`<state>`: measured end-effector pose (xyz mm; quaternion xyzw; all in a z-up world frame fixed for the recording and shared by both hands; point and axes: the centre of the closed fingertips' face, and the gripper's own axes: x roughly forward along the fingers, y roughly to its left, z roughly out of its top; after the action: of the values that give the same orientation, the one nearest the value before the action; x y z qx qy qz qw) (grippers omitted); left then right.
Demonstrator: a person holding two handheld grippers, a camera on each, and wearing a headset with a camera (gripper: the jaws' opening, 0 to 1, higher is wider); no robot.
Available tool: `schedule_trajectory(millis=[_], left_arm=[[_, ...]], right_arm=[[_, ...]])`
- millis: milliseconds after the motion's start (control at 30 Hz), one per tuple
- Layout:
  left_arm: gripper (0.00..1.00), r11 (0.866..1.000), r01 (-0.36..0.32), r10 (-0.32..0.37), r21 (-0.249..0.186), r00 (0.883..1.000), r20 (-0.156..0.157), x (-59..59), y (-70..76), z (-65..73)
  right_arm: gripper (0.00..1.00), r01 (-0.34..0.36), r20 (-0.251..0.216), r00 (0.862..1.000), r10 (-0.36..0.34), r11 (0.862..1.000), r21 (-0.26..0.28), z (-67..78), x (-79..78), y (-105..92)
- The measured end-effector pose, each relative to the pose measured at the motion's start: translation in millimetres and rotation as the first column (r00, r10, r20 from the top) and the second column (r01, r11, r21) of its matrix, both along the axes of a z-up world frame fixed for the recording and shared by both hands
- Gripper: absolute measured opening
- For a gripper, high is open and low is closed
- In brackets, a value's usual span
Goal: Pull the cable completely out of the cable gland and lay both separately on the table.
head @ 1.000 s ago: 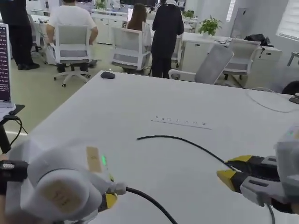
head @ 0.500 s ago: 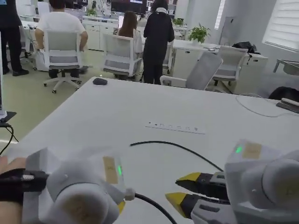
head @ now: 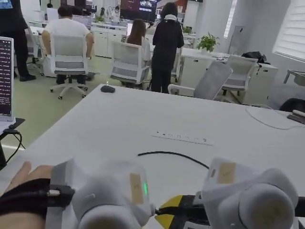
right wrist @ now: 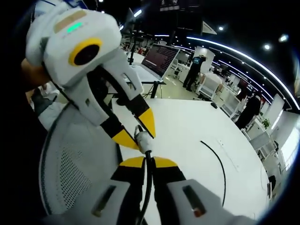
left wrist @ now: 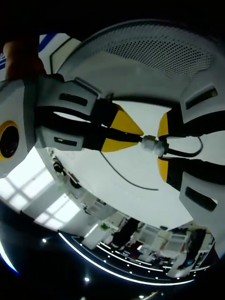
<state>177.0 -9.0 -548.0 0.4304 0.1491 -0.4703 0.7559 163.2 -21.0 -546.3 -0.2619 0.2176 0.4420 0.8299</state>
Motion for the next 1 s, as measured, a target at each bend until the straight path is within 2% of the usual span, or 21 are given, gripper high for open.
schedule_trajectory(millis=[100, 133, 267, 367, 633, 833, 1000], left_arm=[[0.16, 1.000, 0.010, -0.010, -0.004, 1.000, -0.004, -0.9, 0.2, 0.2], [0.16, 1.000, 0.006, -0.006, 0.009, 1.000, 0.003, 0.4, 2.4, -0.2], [0.16, 1.000, -0.004, 0.004, 0.005, 1.000, 0.002, 2.6, 8.2, 0.3], [0.16, 1.000, -0.018, 0.018, 0.010, 1.000, 0.003, 5.9, 14.2, -0.7], [0.16, 0.999, -0.051, 0.051, -0.001, 0.999, 0.016, 13.9, 23.9, 2.7], [0.16, 0.998, -0.063, 0.063, -0.005, 0.998, 0.021, 16.8, 26.8, 4.2], [0.16, 0.997, -0.073, 0.073, -0.007, 0.997, 0.025, 17.0, 29.2, 4.4]], right_arm=[[0.04, -0.023, 0.014, 1.000, 0.023, 1.000, -0.013, -0.9, -1.3, 0.0], [0.03, -0.028, 0.014, 0.999, 0.028, 0.999, -0.025, -2.4, -1.7, -1.3], [0.03, -0.021, 0.007, 1.000, 0.022, 0.999, -0.024, -4.4, -0.9, -4.8], [0.03, -0.020, 0.010, 1.000, 0.021, 0.999, -0.046, -8.0, -0.3, -9.9], [0.03, 0.028, -0.017, 0.999, -0.029, 0.996, -0.080, -20.2, 3.9, -32.0], [0.03, 0.050, -0.041, 0.998, -0.057, 0.989, -0.140, -36.1, 3.7, -49.2], [0.03, 0.101, -0.049, 0.992, -0.114, 0.972, -0.210, -45.5, 5.6, -66.3]])
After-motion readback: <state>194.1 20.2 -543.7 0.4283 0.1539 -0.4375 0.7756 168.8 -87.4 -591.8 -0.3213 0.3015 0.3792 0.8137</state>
